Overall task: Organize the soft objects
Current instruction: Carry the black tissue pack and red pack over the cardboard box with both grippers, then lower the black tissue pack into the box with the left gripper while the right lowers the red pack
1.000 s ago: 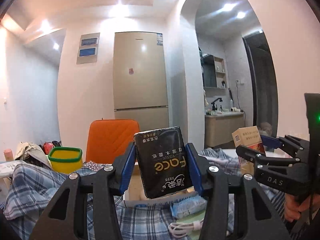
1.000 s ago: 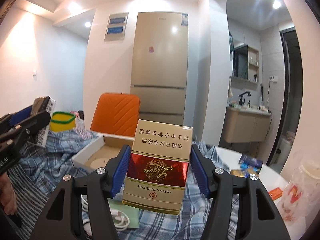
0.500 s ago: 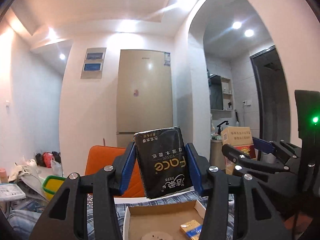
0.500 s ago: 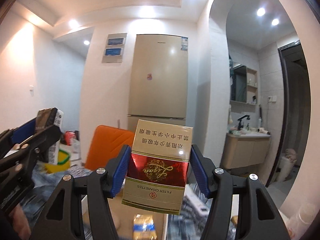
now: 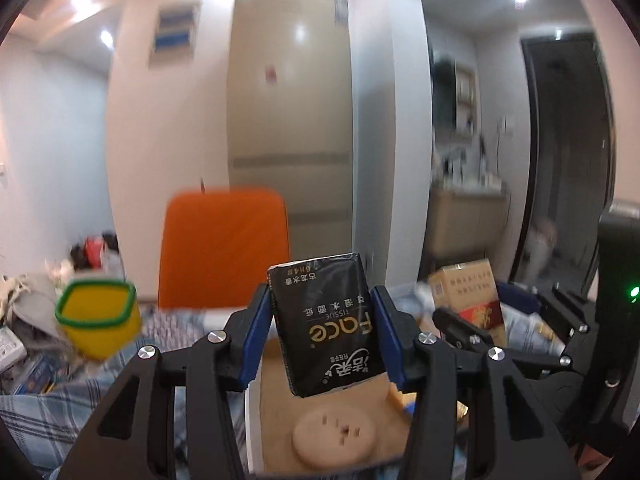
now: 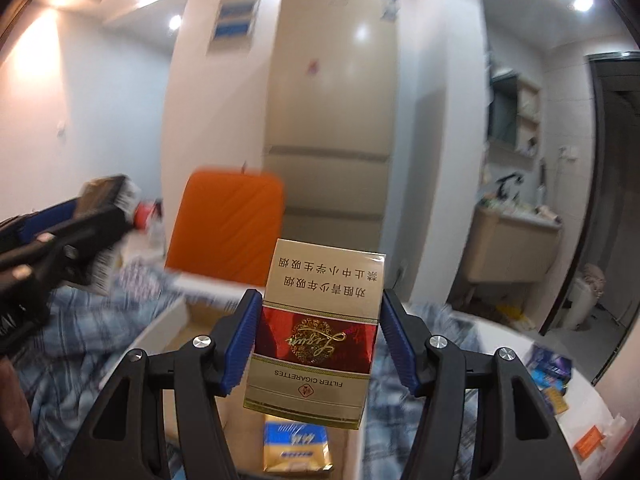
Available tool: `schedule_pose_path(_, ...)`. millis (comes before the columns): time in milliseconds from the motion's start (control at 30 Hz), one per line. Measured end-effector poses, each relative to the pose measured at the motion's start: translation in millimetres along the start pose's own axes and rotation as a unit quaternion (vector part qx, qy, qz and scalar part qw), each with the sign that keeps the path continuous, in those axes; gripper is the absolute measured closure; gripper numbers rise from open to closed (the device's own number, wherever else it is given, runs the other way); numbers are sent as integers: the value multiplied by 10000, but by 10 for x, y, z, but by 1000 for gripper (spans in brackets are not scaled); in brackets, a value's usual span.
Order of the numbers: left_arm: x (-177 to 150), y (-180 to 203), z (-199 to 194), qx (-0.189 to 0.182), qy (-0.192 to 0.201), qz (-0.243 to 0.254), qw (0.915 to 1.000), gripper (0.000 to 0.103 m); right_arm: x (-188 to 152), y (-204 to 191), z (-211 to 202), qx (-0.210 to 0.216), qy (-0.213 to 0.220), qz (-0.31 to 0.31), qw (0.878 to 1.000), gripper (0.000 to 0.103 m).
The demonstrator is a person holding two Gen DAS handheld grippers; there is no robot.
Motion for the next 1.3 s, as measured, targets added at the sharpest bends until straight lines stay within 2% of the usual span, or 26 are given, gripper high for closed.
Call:
schedule_pose_path(67,-52,51,85,-137,-383,41,9992,54,-109,-47,93,71,-396,-18,9992,41)
schedule_pose_path(167,-118,49,164,-77,-853,-49,9963,54,-224,-81,230,-97,-919,-109,9957,41)
schedule_pose_path(267,-217,54,258,-22,-1263,-74,9920,54,-300,-74,323,-33,-1261,-71,9920,41)
schedule_pose_path(400,-356,50,388,-5,-1615,-40,9869,54,-429,-45,435,256,-1821,78,9829,41)
schedule_pose_path(500,-435,31,439,-124,-1693,-146,9854,53,-527,-10,506,240,-2058,95,9783,41)
schedule_pose_path(700,-556,-37,564,4,-1967,-135,9804,53,-661,41,592,243,-2194,142,9752,41)
schedule_pose_path(967,-592,-57,587,-64,-2002,-170,9796,53,-705,49,672,171,-2268,65,9738,40)
schedule_pose_path(1000,-587,-56,584,-51,-1979,-170,9801,51,-699,53,670,150,-2258,70,9740,40)
schedule_pose_path(1067,-570,-52,563,-53,-1912,-163,9814,46,-690,79,665,93,-2203,101,9753,28)
schedule_pose_path(1133,-543,-45,538,-85,-1794,-156,9836,27,-671,102,653,82,-2135,157,9768,23)
schedule_pose_path(1200,-524,-54,515,-42,-1691,-164,9855,23,-653,130,642,61,-2100,220,9774,21)
schedule_pose_path(1300,-513,-73,505,-52,-1672,-228,9856,23,-645,175,644,24,-2104,292,9772,21)
Point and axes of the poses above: each gripper's, at about its wrist camera, not at the fingertips, and z roughly the way its jaws point, y to its right, x to its top, the point moved 5 cm from there along z, roughly the way its jaws point, and after that the axes turned 1 degree about z, right-handed, at the moved point
